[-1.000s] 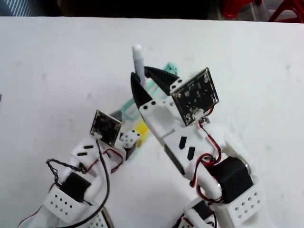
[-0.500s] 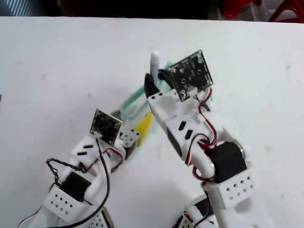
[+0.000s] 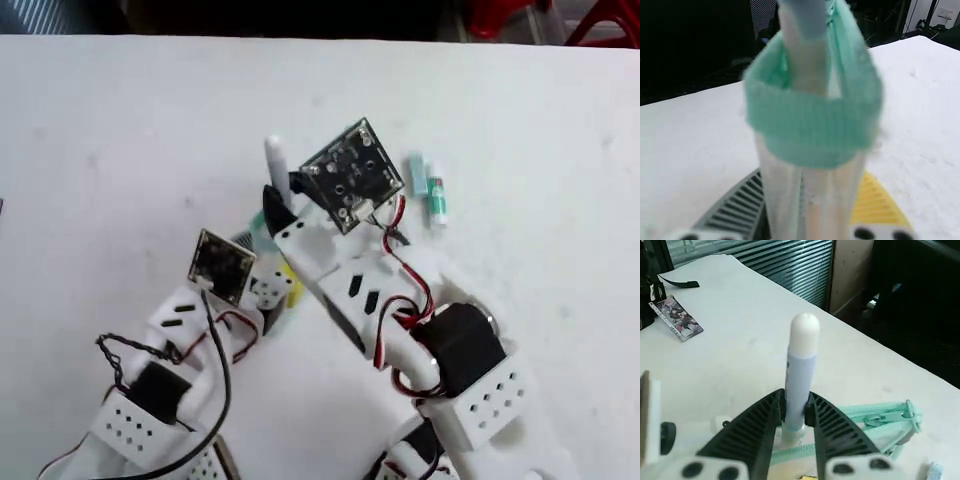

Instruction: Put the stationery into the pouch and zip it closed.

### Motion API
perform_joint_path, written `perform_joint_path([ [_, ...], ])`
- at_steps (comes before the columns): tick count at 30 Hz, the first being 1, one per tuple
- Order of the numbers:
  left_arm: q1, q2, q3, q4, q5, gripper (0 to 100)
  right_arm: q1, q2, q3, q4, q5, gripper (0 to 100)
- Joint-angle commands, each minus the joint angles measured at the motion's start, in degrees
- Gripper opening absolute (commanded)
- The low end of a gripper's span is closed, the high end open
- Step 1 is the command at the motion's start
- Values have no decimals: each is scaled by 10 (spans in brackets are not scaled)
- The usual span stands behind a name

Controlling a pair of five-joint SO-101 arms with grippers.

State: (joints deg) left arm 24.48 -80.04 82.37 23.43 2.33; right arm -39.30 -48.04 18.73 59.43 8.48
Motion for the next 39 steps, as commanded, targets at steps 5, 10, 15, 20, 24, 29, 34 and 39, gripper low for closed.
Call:
perform_joint_path([
  [5, 2, -10, -18, 1, 0, 184, 47, 48, -25, 8, -49, 114],
  [10, 2, -10, -18, 1, 0, 184, 51, 62, -28, 16, -61, 293],
  [15, 2, -10, -18, 1, 0, 184, 54, 44, -28, 7, -61, 243],
  [20, 2, -10, -18, 1, 0, 184, 56, 19, -28, 0, -61, 234],
  [24, 2, -10, -18, 1, 0, 183, 77, -9, -40, -6, -61, 234],
  [29, 2, -10, -18, 0, -4, 105, 189, -1, -65, -22, -67, 234],
  [34, 0, -10, -18, 0, -4, 83, 272, 95, -61, -8, -82, 234],
  [39, -3, -10, -18, 0, -4, 83, 331, 201, -72, -9, -79, 233],
])
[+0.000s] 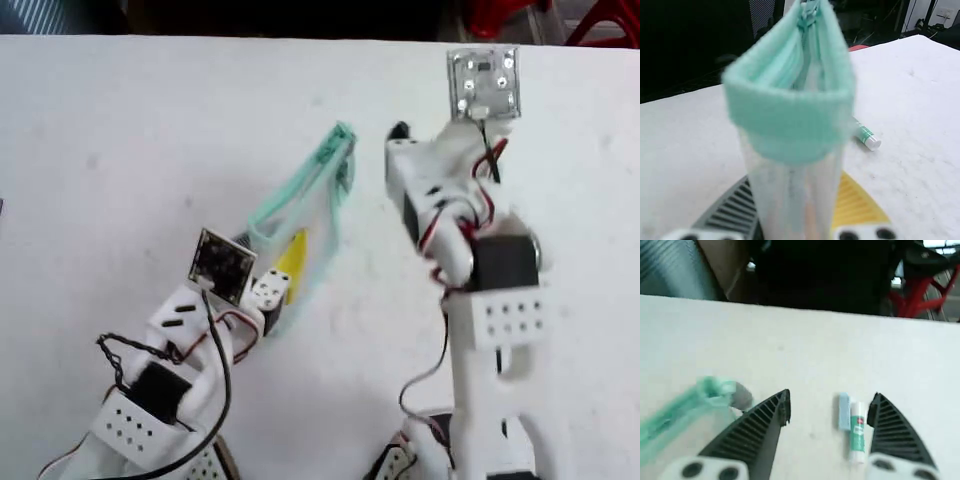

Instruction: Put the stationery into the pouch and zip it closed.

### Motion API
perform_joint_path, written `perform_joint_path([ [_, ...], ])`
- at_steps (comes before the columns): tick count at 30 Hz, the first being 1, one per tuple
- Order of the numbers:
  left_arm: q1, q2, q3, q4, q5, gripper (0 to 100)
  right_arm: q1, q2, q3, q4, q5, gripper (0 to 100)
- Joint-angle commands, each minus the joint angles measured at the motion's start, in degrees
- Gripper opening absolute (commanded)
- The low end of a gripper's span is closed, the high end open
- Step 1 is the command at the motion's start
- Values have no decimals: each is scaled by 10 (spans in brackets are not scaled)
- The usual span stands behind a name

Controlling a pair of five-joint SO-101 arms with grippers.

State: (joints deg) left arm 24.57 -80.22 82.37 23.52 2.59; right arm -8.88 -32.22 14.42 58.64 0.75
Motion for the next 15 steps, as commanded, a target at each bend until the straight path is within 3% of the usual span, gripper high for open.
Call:
perform_joint_path([
  [1, -4, -8, -18, -1, -7, 83, 34, 66, -34, -1, -1, 233],
  [15, -4, -8, -18, -1, -7, 83, 65, 497, -305, 11, 0, 232],
])
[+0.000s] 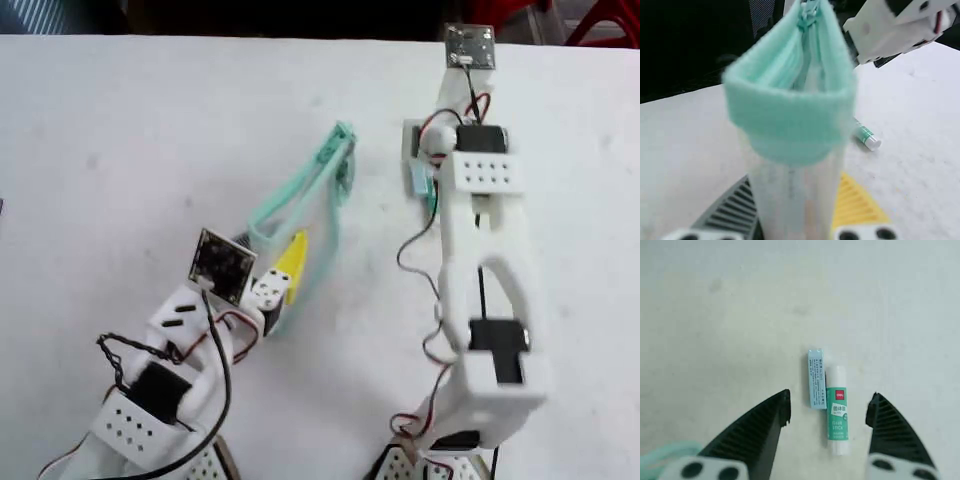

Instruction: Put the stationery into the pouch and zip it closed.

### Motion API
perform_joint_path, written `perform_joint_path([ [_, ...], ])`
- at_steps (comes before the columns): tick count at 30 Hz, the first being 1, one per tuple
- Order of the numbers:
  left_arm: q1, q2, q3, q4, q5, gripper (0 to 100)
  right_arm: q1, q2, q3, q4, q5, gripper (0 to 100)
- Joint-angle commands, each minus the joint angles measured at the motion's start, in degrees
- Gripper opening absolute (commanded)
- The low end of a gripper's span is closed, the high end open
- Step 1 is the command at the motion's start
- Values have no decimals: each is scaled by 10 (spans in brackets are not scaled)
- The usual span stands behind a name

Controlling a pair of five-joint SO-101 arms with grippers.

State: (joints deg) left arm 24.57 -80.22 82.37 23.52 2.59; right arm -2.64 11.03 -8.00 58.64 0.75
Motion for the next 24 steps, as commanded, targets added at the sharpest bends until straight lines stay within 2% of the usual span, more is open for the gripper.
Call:
perform_joint_path([
  [1, -4, -8, -18, -1, -7, 83, -1, 93, -110, 22, 0, 225],
  [6, -4, -8, -19, -1, -7, 83, -10, 222, -261, 78, 0, 137],
  [11, -4, -8, -20, -1, -7, 83, -10, 322, -392, 121, 0, 175],
  [24, -4, -8, -20, -1, -7, 83, -9, 506, -621, 186, 0, 163],
])
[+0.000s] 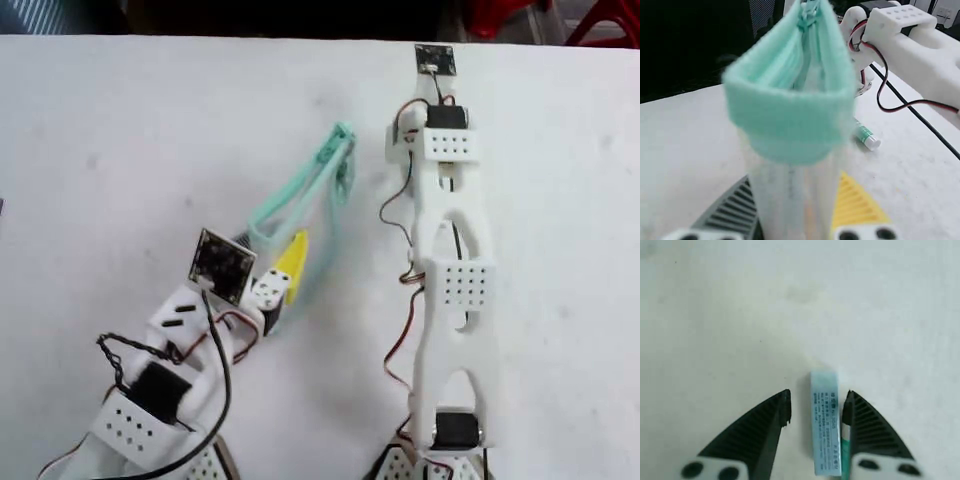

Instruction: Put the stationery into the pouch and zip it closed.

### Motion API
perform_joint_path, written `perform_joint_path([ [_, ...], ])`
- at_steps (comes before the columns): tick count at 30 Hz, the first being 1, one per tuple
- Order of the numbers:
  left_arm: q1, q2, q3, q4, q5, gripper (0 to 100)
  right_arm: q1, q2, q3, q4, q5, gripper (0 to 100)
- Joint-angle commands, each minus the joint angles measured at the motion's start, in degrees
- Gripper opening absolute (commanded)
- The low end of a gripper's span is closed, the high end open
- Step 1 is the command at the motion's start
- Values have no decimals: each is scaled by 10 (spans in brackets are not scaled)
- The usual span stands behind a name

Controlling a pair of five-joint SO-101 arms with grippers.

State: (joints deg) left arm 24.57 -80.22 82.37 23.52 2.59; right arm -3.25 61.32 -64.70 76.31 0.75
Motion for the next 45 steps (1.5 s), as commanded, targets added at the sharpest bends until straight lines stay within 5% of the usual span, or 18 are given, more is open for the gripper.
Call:
perform_joint_path([
  [1, -4, -8, -20, -1, -7, 83, -3, 12, -63, 12, 0, 163],
  [12, -4, -8, -20, -1, -7, 83, 1, 52, -91, 39, 1, 152],
  [17, -4, -8, -20, -1, -7, 83, 1, 52, -91, 51, 1, 9],
  [33, 0, -8, -18, -1, -7, 83, 33, -22, -245, 226, 16, 16],
  [45, -3, -8, -19, -1, -7, 83, 26, -160, -119, 227, 45, 16],
])
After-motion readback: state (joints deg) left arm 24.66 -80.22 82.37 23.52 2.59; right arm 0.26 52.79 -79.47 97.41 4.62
